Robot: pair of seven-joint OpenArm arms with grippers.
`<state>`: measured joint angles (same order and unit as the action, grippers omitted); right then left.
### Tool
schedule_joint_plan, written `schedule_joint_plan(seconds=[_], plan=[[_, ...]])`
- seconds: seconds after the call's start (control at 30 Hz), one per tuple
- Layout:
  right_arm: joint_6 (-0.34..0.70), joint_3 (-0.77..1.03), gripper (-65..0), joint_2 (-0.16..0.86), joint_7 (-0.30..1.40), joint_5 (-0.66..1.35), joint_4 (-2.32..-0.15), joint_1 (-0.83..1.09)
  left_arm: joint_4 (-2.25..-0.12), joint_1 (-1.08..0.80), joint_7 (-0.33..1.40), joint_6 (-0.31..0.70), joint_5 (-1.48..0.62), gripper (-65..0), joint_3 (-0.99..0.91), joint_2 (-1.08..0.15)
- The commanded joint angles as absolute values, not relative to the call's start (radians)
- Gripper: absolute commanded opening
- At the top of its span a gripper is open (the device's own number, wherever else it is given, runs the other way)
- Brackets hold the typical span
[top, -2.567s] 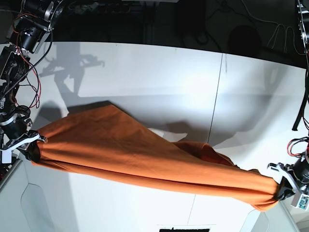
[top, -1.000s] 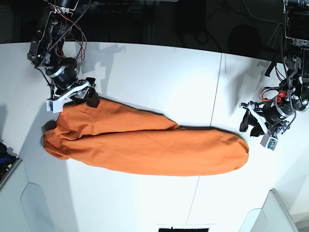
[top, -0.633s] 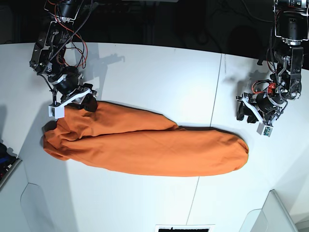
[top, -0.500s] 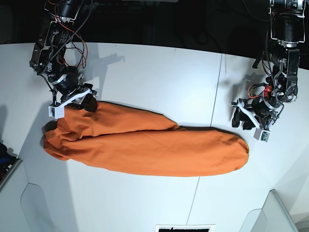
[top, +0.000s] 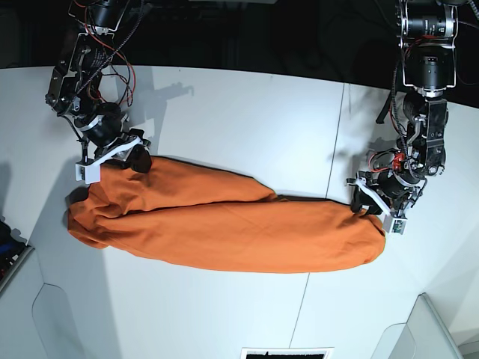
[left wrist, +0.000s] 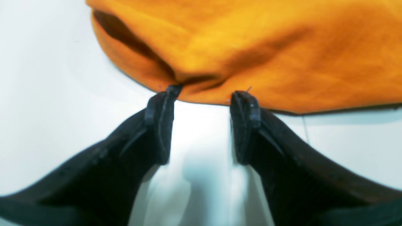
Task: Layout the t-shirt on the table in an organized manner, then fold the t-shirt properly
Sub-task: 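Grasp the t-shirt ends again with the right and left grippers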
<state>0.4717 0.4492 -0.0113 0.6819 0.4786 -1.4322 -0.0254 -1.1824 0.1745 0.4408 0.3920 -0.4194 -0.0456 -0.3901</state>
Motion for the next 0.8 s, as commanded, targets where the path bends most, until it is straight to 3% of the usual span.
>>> schedule_joint_plan(seconds=[0.0, 0.2, 0.27, 0.33, 0.47, 0.77], plan=[[0.479, 0.449, -50.7, -0.006, 0.685, 0.479, -1.444, -0.036, -1.195, 0.194, 0.43, 0.409, -0.429, -32.9, -0.05, -0.397], [0.479, 0.449, -50.8, -0.006, 0.685, 0.479, -1.444, -0.036, -1.195, 0.195, 0.352, 0.376, -0.43, -34.9, -0.002, -0.393], [0.479, 0.449, -53.0, -0.006, 0.685, 0.478, -1.444, -0.036, -1.195, 0.201, 0.336, 0.344, -0.424, -48.1, 0.016, -0.393], [0.488, 0.449, -64.8, -0.006, 0.683, 0.479, -1.444, -0.036, -1.195, 0.206, 0.315, 0.345, -0.412, -65.0, 0.021, -0.393], [0.566, 0.449, -65.0, 0.001, 0.686, 0.517, -1.449, -0.038, -1.238, 0.218, 0.307, 0.355, -0.421, -65.0, 0.003, -0.418], [0.566, 0.451, -65.0, 0.119, 0.743, 0.613, -1.715, 0.045, -1.692, 0.153, 0.438, 0.362, -0.495, -65.0, -0.093, -0.602]])
